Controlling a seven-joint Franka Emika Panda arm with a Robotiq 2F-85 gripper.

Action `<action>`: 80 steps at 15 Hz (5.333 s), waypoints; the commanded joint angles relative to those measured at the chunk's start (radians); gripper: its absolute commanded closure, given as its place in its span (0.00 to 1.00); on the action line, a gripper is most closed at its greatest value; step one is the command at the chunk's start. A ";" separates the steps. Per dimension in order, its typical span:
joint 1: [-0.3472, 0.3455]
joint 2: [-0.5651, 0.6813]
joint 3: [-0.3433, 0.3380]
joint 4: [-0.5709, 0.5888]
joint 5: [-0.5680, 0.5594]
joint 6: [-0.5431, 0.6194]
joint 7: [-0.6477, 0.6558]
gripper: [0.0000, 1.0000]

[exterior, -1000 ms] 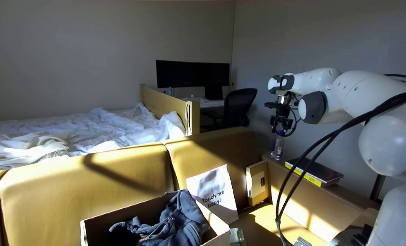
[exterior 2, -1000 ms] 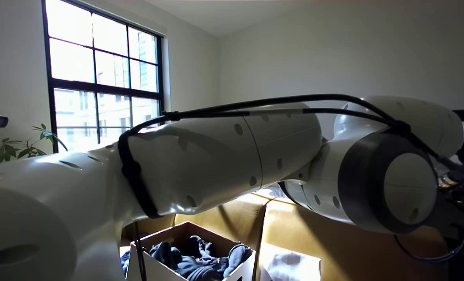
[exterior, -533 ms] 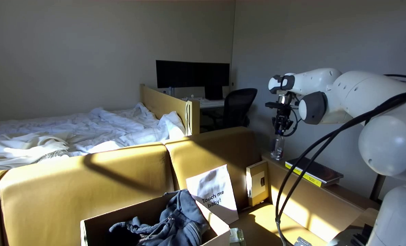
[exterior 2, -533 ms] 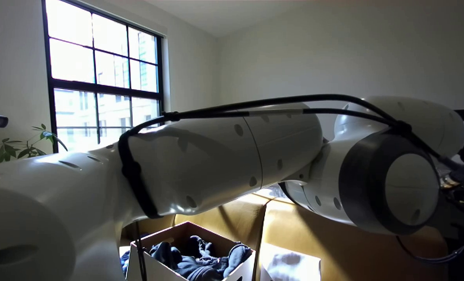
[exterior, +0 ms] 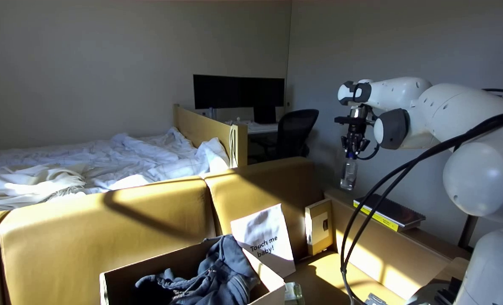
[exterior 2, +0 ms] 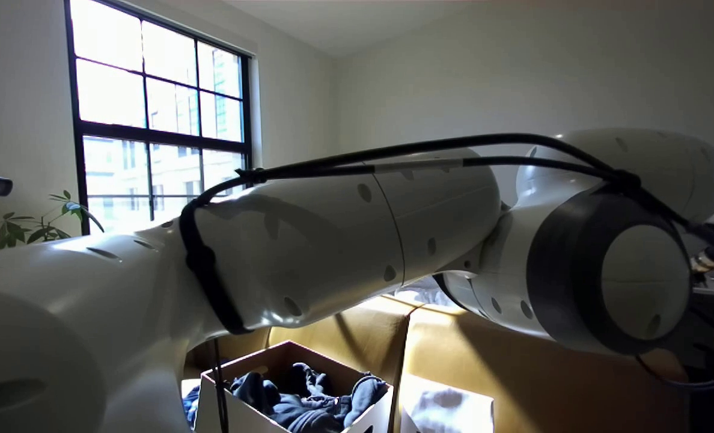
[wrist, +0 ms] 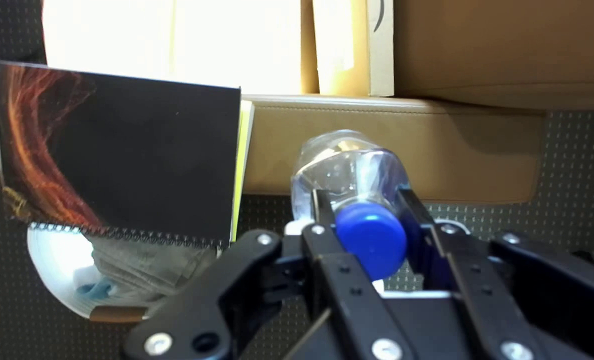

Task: Put the bottle and the white paper bag in the box, respectively

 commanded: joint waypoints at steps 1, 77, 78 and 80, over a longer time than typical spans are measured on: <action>-0.032 -0.143 0.023 -0.027 -0.067 -0.133 -0.220 0.90; 0.801 -0.270 0.102 -0.021 -0.263 -0.454 -1.260 0.90; 0.803 -0.278 0.083 -0.022 -0.295 -0.444 -1.303 0.90; 0.810 -0.283 0.116 -0.051 -0.283 -0.410 -1.228 0.65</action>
